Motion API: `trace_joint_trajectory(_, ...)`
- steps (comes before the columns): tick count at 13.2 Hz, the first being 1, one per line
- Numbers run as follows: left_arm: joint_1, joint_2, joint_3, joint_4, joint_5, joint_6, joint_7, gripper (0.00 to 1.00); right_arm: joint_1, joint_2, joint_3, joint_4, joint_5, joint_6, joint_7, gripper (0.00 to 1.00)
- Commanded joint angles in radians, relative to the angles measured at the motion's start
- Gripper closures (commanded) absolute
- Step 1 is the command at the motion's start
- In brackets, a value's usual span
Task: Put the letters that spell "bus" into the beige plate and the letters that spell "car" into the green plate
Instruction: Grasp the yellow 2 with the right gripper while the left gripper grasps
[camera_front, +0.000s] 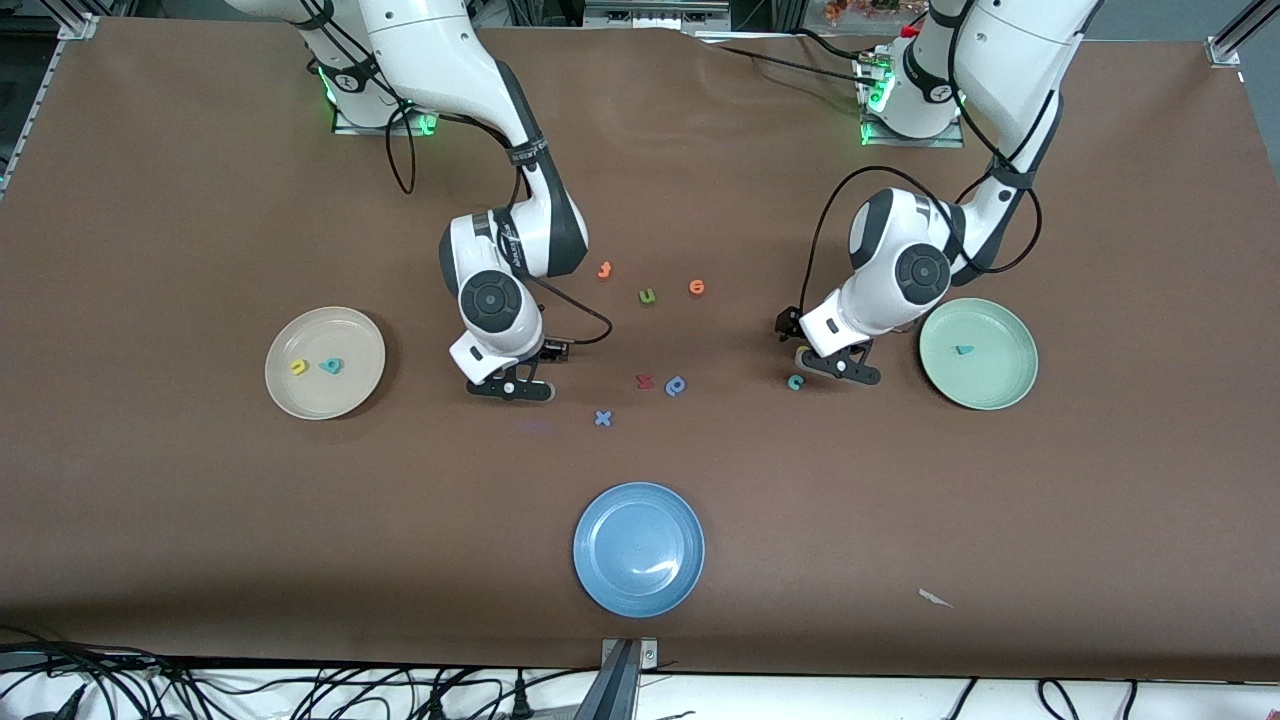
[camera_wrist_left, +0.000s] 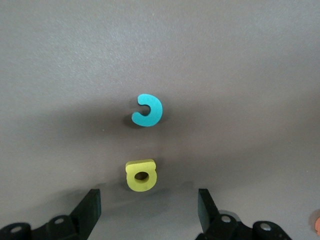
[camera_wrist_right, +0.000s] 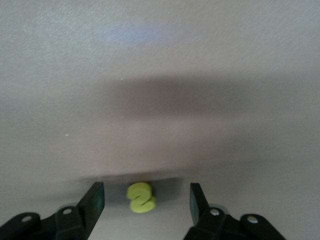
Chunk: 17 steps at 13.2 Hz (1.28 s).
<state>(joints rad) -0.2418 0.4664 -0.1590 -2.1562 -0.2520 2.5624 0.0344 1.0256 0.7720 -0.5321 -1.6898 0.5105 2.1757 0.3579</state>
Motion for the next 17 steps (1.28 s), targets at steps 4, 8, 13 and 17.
trace_joint_trajectory(4,-0.021,0.024,0.006,0.001,-0.024,0.055,-0.007,0.23,-0.001,0.015,0.011,-0.002,0.037,0.013,-0.016,0.45)
trace_joint_trajectory(8,-0.021,0.024,0.007,0.001,-0.02,0.056,-0.007,0.68,-0.001,0.015,0.011,-0.005,0.04,0.01,-0.022,0.78)
trace_joint_trajectory(13,-0.021,0.026,0.007,0.002,-0.019,0.056,-0.005,0.87,-0.001,-0.006,-0.053,0.033,0.007,-0.064,-0.034,0.92)
trace_joint_trajectory(17,-0.016,0.008,0.01,0.001,-0.016,0.049,0.001,1.0,0.001,-0.01,-0.267,0.113,-0.012,-0.336,-0.183,0.92)
